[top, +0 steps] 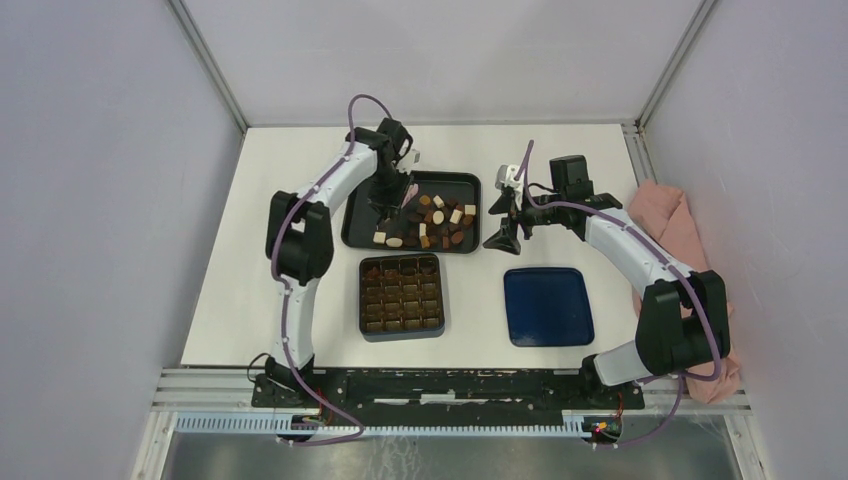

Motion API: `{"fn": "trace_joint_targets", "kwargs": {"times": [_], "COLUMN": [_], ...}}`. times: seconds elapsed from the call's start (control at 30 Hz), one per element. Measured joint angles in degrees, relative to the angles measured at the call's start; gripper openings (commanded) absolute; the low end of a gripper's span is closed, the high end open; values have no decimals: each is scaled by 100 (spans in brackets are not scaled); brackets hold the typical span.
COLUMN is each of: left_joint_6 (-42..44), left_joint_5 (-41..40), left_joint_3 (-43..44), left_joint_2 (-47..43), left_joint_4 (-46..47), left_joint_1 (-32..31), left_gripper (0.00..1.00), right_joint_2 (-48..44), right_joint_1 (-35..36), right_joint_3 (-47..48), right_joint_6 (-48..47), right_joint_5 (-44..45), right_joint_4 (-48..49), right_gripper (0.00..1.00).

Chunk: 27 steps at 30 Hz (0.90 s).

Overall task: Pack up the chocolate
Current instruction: Pick up the fake chocolate from the plate, then place the fake chocolate in the packing box.

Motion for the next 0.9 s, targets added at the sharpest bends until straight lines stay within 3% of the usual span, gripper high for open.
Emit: {"fn": "trace_joint_targets", "kwargs": {"times": [0.17,0.27,0.37,0.5,0.6,0.77,0.9], "left_joint_6": [-52,-107,-173,-271,-433,-772,-966], "left_joint_5": [9,155,479,1023,1335,1637,1687], "left_joint_3": [-911,-1707,-2612,-3810,-4631,-5567,-5757], "left_joint_2": [-1224,-2247,-3307,-4334,-4841,-5794,-6535], "left_joint_4": [619,1054,1462,1790,1818,1770,1753], "left_joint_1": [11,17,24,24,-11,-358,-763], "left_gripper": [2,2,2,2,2,2,2], "right_joint_2": [-291,-649,-831,-706,-350,278,369], "right_joint_1": [0,0,0,2,0,0,0], "right_joint_3": [-221,-505,-614,-649,-608,-284,-52], "right_joint_6": [-146,-472,-1891,-4826,-6367,-7576,-7580], "right_joint_5": [-164,-479,-986,-1620,-1910,-2035,-2022], "right_joint_4": [181,275,-284,-1987,-3143,-4319,-4566], "right_gripper": [92,98,98,98,98,98,98]}}
